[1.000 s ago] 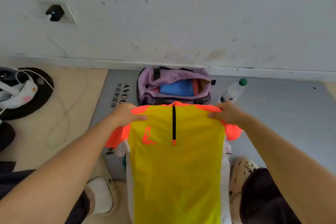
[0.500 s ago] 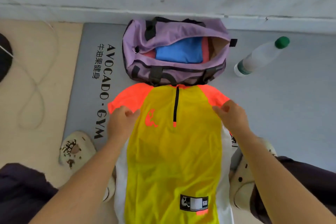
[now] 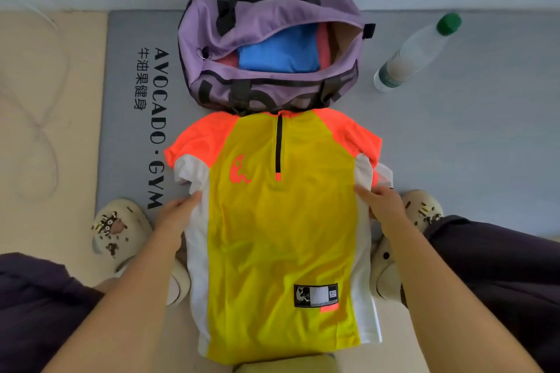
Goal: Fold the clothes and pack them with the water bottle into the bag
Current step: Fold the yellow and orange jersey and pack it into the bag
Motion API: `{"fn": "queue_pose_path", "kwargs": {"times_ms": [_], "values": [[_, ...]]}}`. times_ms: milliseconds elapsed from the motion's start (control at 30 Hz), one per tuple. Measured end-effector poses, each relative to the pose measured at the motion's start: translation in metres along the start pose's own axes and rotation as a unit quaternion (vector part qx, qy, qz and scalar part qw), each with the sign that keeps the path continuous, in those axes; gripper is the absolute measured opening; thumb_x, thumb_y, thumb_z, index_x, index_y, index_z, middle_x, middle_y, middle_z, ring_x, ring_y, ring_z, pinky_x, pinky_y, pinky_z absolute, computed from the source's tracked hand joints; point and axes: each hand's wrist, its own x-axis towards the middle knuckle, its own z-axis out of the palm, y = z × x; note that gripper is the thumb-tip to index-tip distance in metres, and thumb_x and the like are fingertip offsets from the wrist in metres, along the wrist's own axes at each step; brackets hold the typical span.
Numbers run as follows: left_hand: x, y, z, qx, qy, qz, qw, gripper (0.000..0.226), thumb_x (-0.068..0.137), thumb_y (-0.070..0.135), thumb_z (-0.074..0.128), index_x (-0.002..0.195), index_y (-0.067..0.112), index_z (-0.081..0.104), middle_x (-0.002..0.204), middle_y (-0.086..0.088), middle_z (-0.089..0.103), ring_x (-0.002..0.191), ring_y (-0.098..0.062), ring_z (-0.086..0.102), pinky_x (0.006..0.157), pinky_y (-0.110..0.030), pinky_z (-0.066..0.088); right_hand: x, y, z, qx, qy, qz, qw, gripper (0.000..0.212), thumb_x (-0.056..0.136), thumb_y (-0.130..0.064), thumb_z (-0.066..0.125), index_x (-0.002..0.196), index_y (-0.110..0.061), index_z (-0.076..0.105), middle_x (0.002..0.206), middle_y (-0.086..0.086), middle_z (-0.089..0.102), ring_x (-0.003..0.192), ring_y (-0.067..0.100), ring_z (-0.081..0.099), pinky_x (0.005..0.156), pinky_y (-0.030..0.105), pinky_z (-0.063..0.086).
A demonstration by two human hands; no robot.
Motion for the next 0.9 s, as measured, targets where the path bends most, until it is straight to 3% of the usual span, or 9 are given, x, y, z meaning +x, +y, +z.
{"fn": "queue_pose_path", "kwargs": {"times_ms": [100, 200, 300, 367, 467, 533, 633, 767, 900], "values": [[-0.006, 0.006, -0.002, 0.033, -0.012, 0.033, 0.999, 0.023, 0.09, 0.046, 0.062, 0.105, 0.028, 0.061, 0.107, -0.004, 0.06, 0.1, -0.025, 0.056, 0.092, -0.04, 0.048, -0.001, -0.001, -0.006, 0.073, -0.05, 0.026, 0.996, 0.034, 0.088, -0.04, 0.069, 0.094, -0.007, 0.065, 0.081, 0.007, 0.057, 0.073, 0.02, 0.053, 0.066, 0.031, 0.049], [-0.006, 0.019, -0.004, 0.0, -0.018, 0.079, 0.997, 0.029, 0.091, 0.04, 0.065, 0.118, 0.03, 0.065, 0.117, 0.008, 0.056, 0.102, -0.018, 0.054, 0.088, -0.033, 0.044, -0.001, -0.007, -0.009, 0.11, -0.072, 0.014, 0.991, 0.025, 0.089, -0.032, 0.069, 0.095, -0.007, 0.065, 0.099, 0.012, 0.061, 0.09, 0.027, 0.057, 0.087, 0.047, 0.051], [-0.005, 0.03, -0.01, -0.035, 0.043, 0.112, 0.992, 0.005, 0.087, 0.035, 0.07, 0.089, 0.03, 0.07, 0.106, -0.002, 0.068, 0.086, -0.02, 0.06, 0.072, -0.027, 0.049, -0.002, -0.012, -0.009, 0.178, -0.106, 0.014, 0.978, 0.037, 0.093, -0.024, 0.064, 0.12, 0.001, 0.058, 0.118, 0.024, 0.059, 0.103, 0.035, 0.056, 0.102, 0.056, 0.042], [-0.002, 0.033, -0.011, -0.072, 0.086, 0.133, 0.985, 0.012, 0.088, 0.034, 0.066, 0.076, 0.031, 0.066, 0.098, -0.004, 0.068, 0.083, -0.021, 0.059, 0.063, -0.026, 0.044, -0.003, -0.016, -0.006, 0.196, -0.108, 0.032, 0.974, 0.043, 0.092, -0.029, 0.067, 0.127, -0.009, 0.054, 0.123, 0.02, 0.06, 0.112, 0.034, 0.058, 0.104, 0.056, 0.044], [0.005, 0.04, -0.012, -0.08, 0.08, 0.079, 0.99, 0.013, 0.09, 0.036, 0.06, 0.088, 0.025, 0.067, 0.107, -0.01, 0.067, 0.086, -0.027, 0.059, 0.07, -0.031, 0.043, -0.001, -0.019, 0.0, 0.204, -0.087, 0.07, 0.973, 0.049, 0.084, -0.039, 0.074, 0.124, -0.02, 0.051, 0.113, 0.009, 0.063, 0.105, 0.028, 0.061, 0.097, 0.049, 0.049], [0.012, 0.039, -0.01, -0.09, 0.024, 0.01, 0.996, 0.033, 0.088, 0.045, 0.063, 0.103, 0.014, 0.064, 0.111, -0.013, 0.066, 0.089, -0.032, 0.064, 0.071, -0.032, 0.046, 0.001, -0.02, 0.002, 0.183, -0.064, 0.07, 0.979, 0.054, 0.086, -0.046, 0.07, 0.127, -0.019, 0.049, 0.111, 0.009, 0.062, 0.102, 0.028, 0.06, 0.095, 0.048, 0.049], [0.012, 0.034, -0.011, -0.033, -0.079, -0.005, 0.996, 0.052, 0.083, 0.056, 0.065, 0.122, 0.023, 0.06, 0.124, -0.003, 0.058, 0.106, -0.028, 0.06, 0.086, -0.039, 0.053, 0.005, -0.025, -0.001, 0.11, -0.011, 0.059, 0.992, 0.06, 0.087, -0.056, 0.063, 0.129, -0.016, 0.048, 0.113, 0.011, 0.059, 0.105, 0.03, 0.059, 0.093, 0.049, 0.051], [0.013, 0.039, -0.02, -0.096, 0.041, 0.02, 0.994, 0.054, 0.085, 0.053, 0.066, 0.124, 0.015, 0.062, 0.12, -0.006, 0.062, 0.103, -0.025, 0.059, 0.089, -0.038, 0.05, 0.006, -0.034, -0.019, 0.129, 0.013, -0.019, 0.991, 0.042, 0.081, -0.055, 0.064, 0.09, -0.014, 0.065, 0.084, 0.011, 0.06, 0.074, 0.021, 0.057, 0.062, 0.032, 0.043], [0.012, 0.043, -0.029, -0.264, 0.023, 0.071, 0.962, 0.046, 0.096, 0.045, 0.054, 0.128, 0.013, 0.059, 0.128, -0.012, 0.062, 0.102, -0.022, 0.062, 0.097, -0.041, 0.05, 0.01, -0.035, -0.03, 0.258, -0.009, -0.08, 0.963, 0.037, 0.091, -0.038, 0.063, 0.101, -0.002, 0.067, 0.115, 0.027, 0.064, 0.102, 0.021, 0.062, 0.088, 0.04, 0.049]]}}
